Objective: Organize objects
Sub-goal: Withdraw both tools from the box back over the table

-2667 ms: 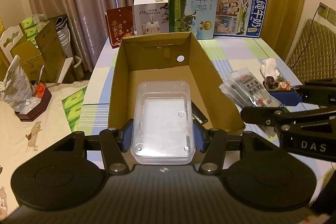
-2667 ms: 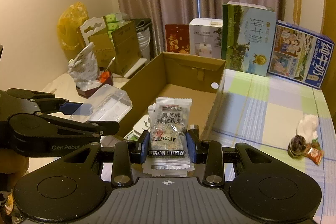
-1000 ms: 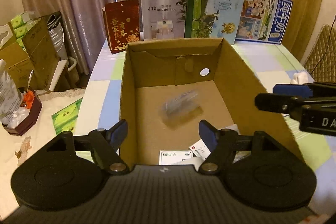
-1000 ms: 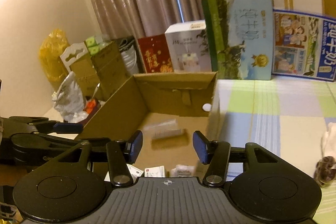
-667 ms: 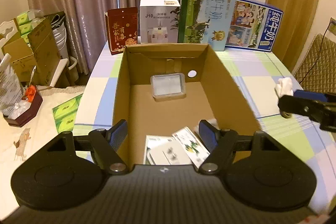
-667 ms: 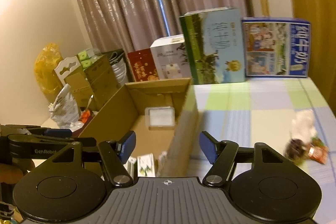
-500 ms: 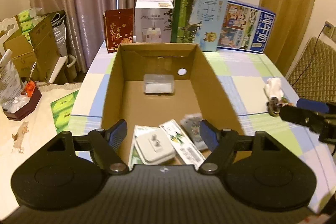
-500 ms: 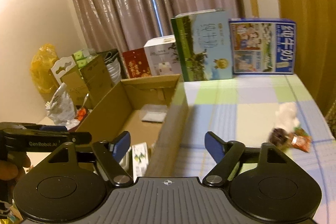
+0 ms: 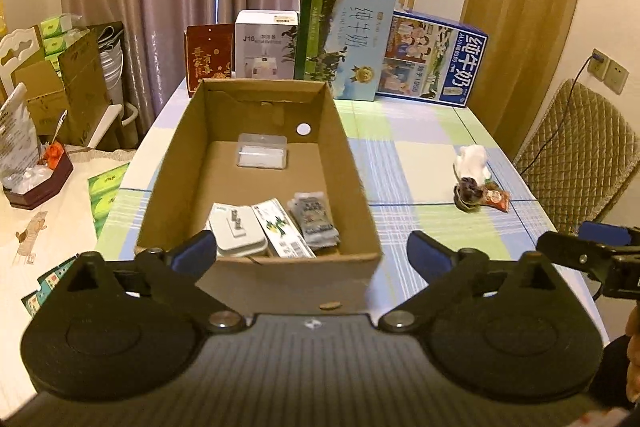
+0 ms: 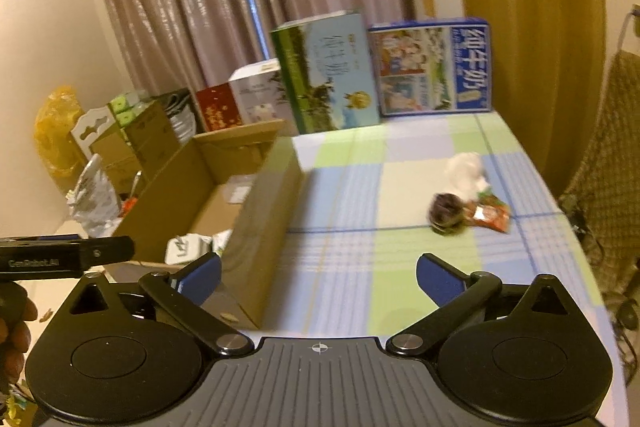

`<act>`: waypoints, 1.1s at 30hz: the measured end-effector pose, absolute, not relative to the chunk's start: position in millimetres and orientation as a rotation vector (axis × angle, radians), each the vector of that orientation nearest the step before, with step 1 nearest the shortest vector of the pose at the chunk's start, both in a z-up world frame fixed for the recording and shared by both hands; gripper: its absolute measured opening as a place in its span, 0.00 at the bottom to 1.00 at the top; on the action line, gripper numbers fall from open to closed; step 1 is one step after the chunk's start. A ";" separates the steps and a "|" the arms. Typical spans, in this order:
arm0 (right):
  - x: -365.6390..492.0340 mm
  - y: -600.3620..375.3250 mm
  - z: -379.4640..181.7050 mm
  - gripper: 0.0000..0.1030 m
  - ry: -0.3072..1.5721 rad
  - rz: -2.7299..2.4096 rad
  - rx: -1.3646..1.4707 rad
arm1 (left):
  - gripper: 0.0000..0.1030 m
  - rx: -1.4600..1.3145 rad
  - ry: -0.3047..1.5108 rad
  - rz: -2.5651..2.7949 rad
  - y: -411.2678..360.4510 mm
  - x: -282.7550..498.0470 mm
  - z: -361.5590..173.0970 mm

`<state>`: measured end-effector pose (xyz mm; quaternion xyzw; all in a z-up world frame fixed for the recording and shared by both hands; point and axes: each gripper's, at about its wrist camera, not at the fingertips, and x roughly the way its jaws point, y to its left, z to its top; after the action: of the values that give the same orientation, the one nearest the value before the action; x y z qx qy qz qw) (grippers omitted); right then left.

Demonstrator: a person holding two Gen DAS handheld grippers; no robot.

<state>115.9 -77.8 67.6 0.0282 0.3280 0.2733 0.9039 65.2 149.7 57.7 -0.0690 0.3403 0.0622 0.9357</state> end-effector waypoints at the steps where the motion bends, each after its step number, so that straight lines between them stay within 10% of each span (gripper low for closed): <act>1: 114.7 -83.4 67.7 0.98 0.680 0.554 0.063 | 0.99 -0.141 0.696 0.126 146.0 62.7 57.5; 33: 125.8 -212.2 56.5 0.98 0.687 0.344 0.119 | 0.99 -0.019 0.664 -0.044 17.6 96.6 42.0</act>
<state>125.8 -212.2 56.5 0.0582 0.3350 0.1676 0.9253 96.6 17.6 42.0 -0.0093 0.3259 -0.0215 0.9451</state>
